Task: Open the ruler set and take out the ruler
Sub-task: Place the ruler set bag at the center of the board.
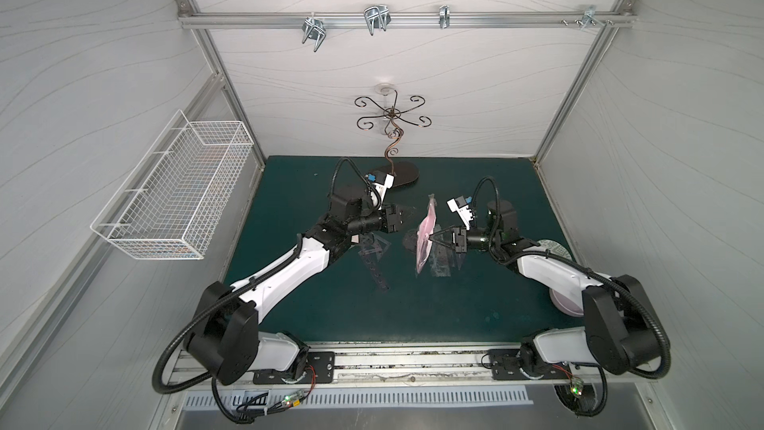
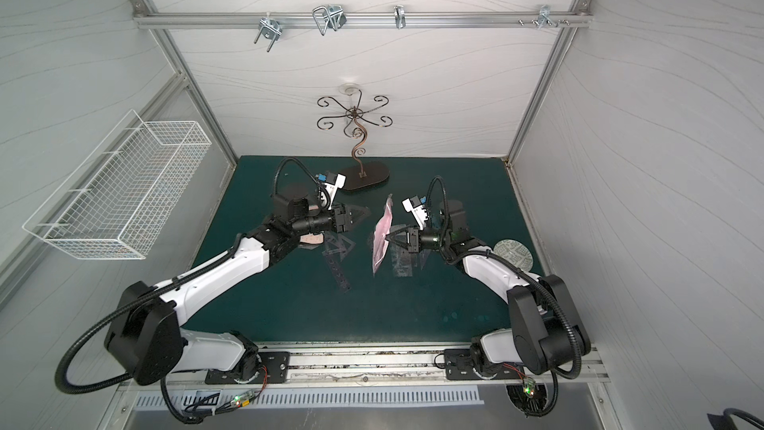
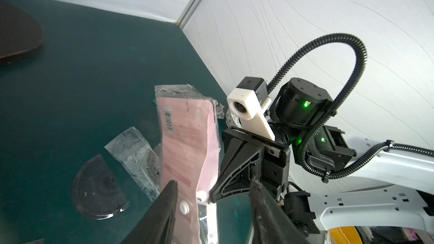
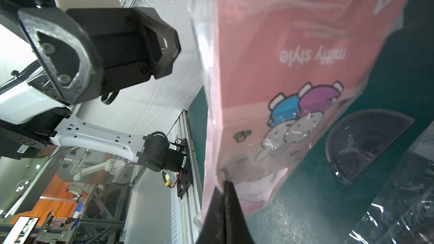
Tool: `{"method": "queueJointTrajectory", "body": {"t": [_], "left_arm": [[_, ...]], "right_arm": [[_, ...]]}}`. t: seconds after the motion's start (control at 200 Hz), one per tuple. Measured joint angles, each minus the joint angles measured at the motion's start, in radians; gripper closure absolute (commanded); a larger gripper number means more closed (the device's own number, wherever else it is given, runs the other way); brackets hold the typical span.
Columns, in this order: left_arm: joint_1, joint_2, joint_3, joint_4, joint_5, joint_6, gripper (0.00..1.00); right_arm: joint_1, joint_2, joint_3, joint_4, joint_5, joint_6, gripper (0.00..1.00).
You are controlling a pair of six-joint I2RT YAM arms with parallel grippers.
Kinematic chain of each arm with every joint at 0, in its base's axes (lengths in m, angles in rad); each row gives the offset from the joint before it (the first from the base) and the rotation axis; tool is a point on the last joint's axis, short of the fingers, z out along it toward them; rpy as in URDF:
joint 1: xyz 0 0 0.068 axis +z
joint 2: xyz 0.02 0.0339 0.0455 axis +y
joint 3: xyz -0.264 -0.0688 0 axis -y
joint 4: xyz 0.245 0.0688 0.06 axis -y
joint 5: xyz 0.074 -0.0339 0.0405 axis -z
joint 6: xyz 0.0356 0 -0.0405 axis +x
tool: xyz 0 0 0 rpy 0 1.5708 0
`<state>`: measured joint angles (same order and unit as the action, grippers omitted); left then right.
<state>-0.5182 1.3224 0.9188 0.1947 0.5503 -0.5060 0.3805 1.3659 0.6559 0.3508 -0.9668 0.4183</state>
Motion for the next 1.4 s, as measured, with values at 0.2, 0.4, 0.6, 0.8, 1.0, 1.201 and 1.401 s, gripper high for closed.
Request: {"method": "queueJointTrajectory", "body": {"t": [0.2,0.4,0.6,0.8,1.0,1.201,1.401], "left_arm": [[0.016,-0.09,-0.072,-0.075,-0.154,0.046,0.45],[0.041,-0.144,-0.229,-0.077,-0.363,0.047,0.45],[0.044,-0.191,-0.361,-0.048,-0.536,0.039,0.45],[0.044,-0.198,-0.374,-0.046,-0.679,0.054,0.45],[0.055,-0.185,-0.386,-0.006,-0.747,0.08,0.45],[0.073,-0.146,-0.386,0.012,-0.766,0.101,0.45],[0.117,-0.121,-0.381,0.046,-0.777,0.111,0.42]], "right_arm": [[-0.002,0.008,-0.023,0.055,-0.027,-0.008,1.0],[-0.035,0.06,0.032,0.053,-0.003,-0.041,1.0],[-0.154,0.364,0.187,0.34,-0.034,0.205,1.0],[-0.217,0.695,0.325,0.611,0.002,0.547,1.0],[-0.205,0.818,0.439,0.579,0.077,0.655,0.99],[-0.192,0.818,0.523,0.349,0.168,0.603,0.86],[-0.198,0.802,0.475,0.201,0.223,0.591,0.42]]}}
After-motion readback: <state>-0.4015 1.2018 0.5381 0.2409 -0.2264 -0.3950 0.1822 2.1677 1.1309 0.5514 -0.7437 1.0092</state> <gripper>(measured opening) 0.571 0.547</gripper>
